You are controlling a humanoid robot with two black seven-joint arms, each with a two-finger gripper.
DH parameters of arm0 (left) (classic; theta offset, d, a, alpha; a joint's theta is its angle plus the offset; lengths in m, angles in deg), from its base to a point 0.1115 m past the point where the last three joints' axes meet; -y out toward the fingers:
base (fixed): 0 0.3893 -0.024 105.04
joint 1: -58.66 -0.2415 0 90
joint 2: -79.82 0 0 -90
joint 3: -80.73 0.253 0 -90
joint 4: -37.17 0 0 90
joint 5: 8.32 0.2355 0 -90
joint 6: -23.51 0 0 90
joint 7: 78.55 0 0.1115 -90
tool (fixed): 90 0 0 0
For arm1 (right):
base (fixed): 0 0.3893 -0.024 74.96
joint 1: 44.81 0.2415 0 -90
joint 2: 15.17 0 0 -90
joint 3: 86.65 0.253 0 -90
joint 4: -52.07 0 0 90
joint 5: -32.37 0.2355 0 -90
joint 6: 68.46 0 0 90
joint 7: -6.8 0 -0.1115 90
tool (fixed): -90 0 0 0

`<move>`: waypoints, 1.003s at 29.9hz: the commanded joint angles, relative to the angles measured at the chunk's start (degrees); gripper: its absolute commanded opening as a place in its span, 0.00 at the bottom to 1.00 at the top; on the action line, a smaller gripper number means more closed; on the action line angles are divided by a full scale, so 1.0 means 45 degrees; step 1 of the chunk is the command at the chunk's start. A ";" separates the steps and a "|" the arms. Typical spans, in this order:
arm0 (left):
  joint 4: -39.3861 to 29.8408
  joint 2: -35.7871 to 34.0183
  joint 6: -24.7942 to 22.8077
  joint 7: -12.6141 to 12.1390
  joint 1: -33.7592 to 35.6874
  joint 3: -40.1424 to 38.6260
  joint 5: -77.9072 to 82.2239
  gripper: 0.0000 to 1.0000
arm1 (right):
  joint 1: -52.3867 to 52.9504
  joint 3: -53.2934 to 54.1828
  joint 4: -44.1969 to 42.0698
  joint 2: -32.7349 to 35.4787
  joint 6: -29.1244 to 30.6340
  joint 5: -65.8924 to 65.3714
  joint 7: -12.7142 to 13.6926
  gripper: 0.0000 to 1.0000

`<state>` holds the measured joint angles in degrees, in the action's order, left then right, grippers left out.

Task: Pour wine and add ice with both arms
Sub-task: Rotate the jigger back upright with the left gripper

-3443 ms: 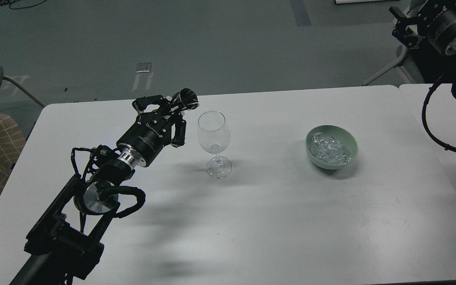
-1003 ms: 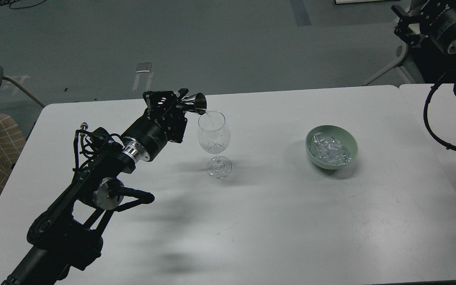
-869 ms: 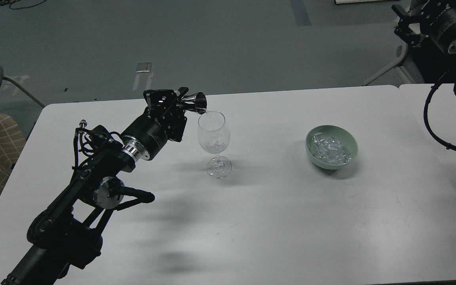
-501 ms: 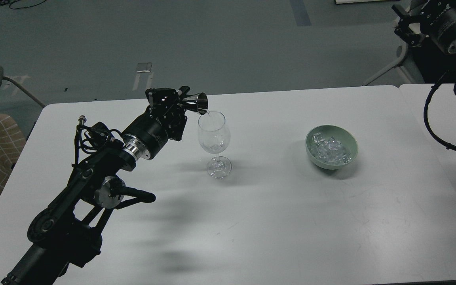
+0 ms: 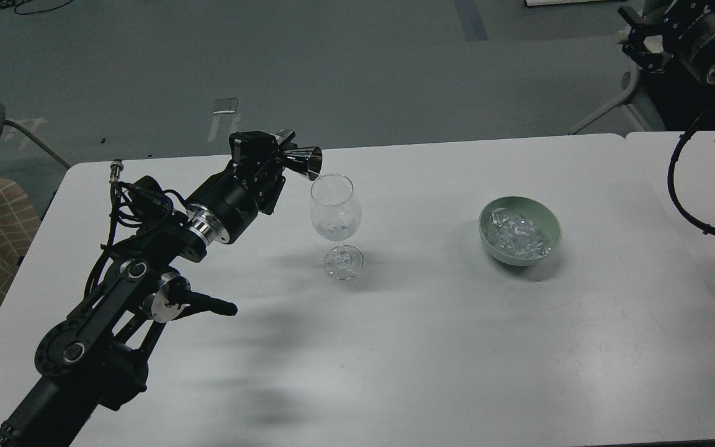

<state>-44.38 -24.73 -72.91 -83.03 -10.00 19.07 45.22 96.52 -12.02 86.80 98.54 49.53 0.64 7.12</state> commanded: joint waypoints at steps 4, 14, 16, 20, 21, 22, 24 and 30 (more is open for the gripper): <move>-0.0140 -0.0087 -0.0018 0.0018 0.0334 0.0010 0.0698 0.00 | 0.0020 -0.0003 -0.0003 0.0004 0.0000 0.0000 -0.0013 1.00; -0.0354 -0.0556 -0.0155 0.0116 0.0354 0.0342 0.1675 0.00 | 0.0000 0.0095 -0.0003 0.0141 0.0000 0.0000 -0.0013 1.00; -0.0510 -0.0634 -0.0175 0.0116 0.0393 0.0343 0.1735 0.00 | 0.0000 0.0095 -0.0003 0.0141 0.0000 0.0000 -0.0012 1.00; -0.0628 -0.0635 -0.0194 0.0077 0.0393 0.0342 0.1735 0.00 | 0.0000 0.0095 0.0192 0.0199 0.0000 0.0000 0.0007 1.00; -0.0647 -0.0654 -0.0214 0.0058 0.0393 0.0342 0.1735 0.00 | -0.0019 0.0095 0.0328 0.0258 0.0000 0.0000 0.0007 1.00; -0.0648 -0.0673 -0.0214 0.0058 0.0393 0.0342 0.1735 0.00 | -0.0039 0.0095 0.0387 0.0278 0.0000 0.0000 0.0007 1.00; -0.0667 -0.0674 -0.0233 0.0058 0.0393 0.0343 0.1735 0.00 | -0.0039 0.0095 0.0388 0.0278 0.0000 0.0000 0.0007 1.00; -0.0784 -0.0674 -0.0214 0.0058 0.0393 0.0284 0.1696 0.00 | -0.0078 0.0095 0.0388 0.0317 0.0000 0.0000 0.0007 1.00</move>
<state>-47.82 -27.80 -73.92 -82.76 -8.14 20.62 53.04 96.27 -11.58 88.54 99.80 49.53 0.64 7.15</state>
